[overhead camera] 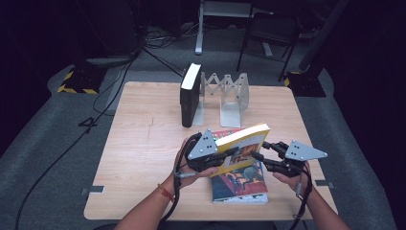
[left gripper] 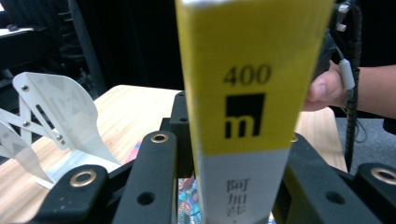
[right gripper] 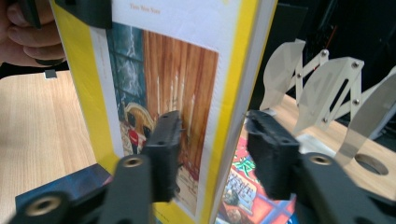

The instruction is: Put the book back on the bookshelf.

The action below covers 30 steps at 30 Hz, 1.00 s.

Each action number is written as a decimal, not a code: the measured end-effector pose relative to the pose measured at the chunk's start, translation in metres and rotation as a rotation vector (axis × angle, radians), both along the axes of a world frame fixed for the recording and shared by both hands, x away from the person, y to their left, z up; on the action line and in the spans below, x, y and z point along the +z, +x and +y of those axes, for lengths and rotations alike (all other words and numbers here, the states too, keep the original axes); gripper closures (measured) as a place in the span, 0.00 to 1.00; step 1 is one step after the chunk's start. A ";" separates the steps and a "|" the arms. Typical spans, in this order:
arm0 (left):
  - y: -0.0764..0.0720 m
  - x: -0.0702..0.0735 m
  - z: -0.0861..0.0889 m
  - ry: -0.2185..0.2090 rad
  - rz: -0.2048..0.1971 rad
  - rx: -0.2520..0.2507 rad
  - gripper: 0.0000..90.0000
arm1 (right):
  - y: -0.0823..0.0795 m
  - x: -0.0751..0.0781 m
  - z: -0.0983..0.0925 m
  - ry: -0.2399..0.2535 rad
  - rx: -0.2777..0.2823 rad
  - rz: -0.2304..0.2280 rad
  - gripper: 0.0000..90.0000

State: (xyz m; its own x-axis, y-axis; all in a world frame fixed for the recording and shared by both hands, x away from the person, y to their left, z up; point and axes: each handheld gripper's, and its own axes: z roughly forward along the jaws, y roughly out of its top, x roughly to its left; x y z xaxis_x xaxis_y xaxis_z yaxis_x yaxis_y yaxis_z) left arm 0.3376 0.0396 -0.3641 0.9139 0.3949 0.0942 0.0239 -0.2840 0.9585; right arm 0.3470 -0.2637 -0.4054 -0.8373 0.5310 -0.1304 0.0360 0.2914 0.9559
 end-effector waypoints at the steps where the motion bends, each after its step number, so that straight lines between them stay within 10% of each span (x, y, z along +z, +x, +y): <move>1: 0.002 0.001 0.001 -0.003 0.006 0.001 0.81 | 0.000 0.000 -0.001 -0.005 -0.003 0.007 0.55; 17: 0.012 0.016 -0.004 -0.008 -0.008 0.060 0.83 | 0.007 -0.008 -0.049 -0.029 -0.118 0.075 0.54; 30: 0.019 0.041 0.024 -0.073 -0.052 0.182 0.83 | 0.014 -0.025 -0.065 -0.071 -0.180 0.144 0.50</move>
State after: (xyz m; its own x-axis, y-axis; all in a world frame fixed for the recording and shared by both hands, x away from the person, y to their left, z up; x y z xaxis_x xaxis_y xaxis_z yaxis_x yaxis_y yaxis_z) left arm 0.3568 0.0640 -0.3227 0.8213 0.5609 0.1046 0.0181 -0.2088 0.9778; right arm 0.3612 -0.3287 -0.4307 -0.7427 0.6670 -0.0593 0.2274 0.3346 0.9145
